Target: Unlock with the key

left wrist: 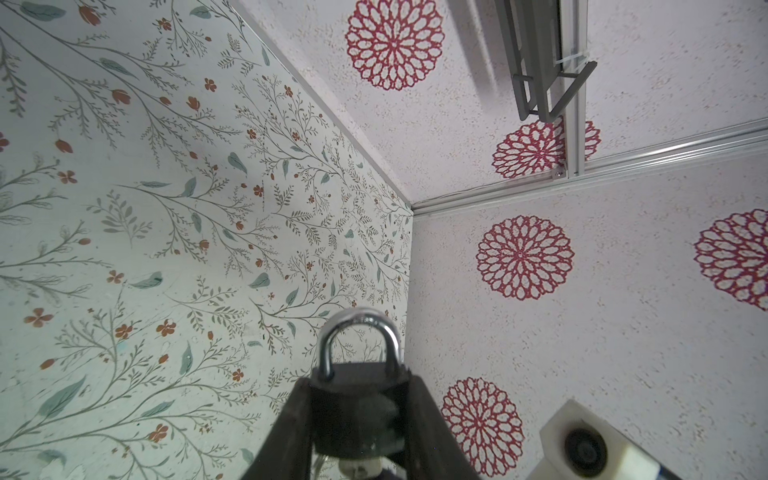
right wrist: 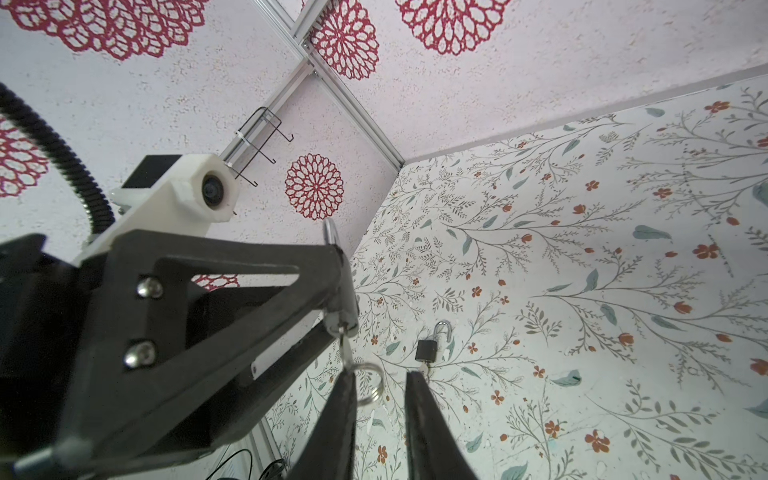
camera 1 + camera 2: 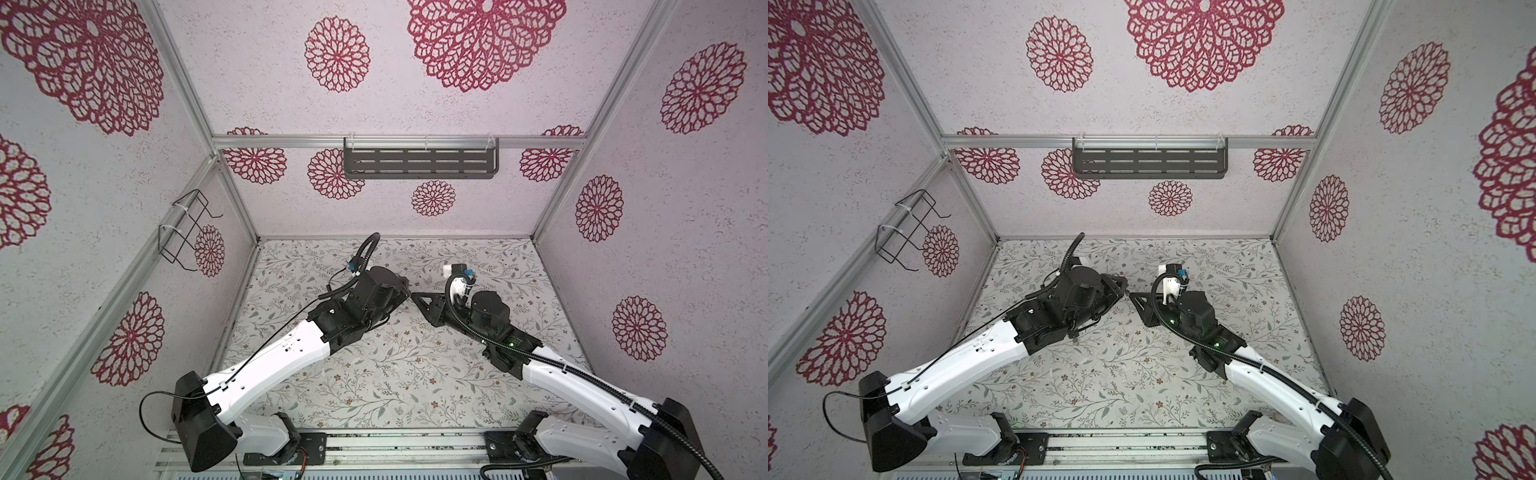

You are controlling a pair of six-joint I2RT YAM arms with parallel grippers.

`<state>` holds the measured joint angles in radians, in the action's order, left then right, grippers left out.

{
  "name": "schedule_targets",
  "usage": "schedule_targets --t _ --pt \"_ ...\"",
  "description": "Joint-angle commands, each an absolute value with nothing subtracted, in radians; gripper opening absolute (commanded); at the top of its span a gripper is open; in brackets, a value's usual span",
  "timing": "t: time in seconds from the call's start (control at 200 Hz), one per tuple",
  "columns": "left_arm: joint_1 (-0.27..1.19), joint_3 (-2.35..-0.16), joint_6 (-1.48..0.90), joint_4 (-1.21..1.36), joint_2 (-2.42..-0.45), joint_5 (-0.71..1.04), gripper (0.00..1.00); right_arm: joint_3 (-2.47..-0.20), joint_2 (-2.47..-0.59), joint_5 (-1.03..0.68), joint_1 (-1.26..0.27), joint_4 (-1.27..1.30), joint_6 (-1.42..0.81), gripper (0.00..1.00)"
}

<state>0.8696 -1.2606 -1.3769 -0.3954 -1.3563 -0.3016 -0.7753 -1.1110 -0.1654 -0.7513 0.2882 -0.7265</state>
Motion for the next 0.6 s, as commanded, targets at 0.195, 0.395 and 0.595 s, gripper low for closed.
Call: schedule_targets --t 0.195,0.395,0.595 --pt "0.865 -1.273 -1.364 -0.366 -1.350 -0.302 0.00 -0.844 -1.127 -0.207 -0.746 0.347 -0.739 0.24" --pt "0.864 -1.271 -1.367 -0.366 -1.350 -0.299 0.00 -0.848 -1.126 -0.202 -0.744 0.343 -0.731 0.24" --pt "0.865 -1.272 -1.367 -0.352 -1.351 -0.292 0.00 -0.848 -1.137 -0.210 -0.742 0.339 -0.732 0.22"
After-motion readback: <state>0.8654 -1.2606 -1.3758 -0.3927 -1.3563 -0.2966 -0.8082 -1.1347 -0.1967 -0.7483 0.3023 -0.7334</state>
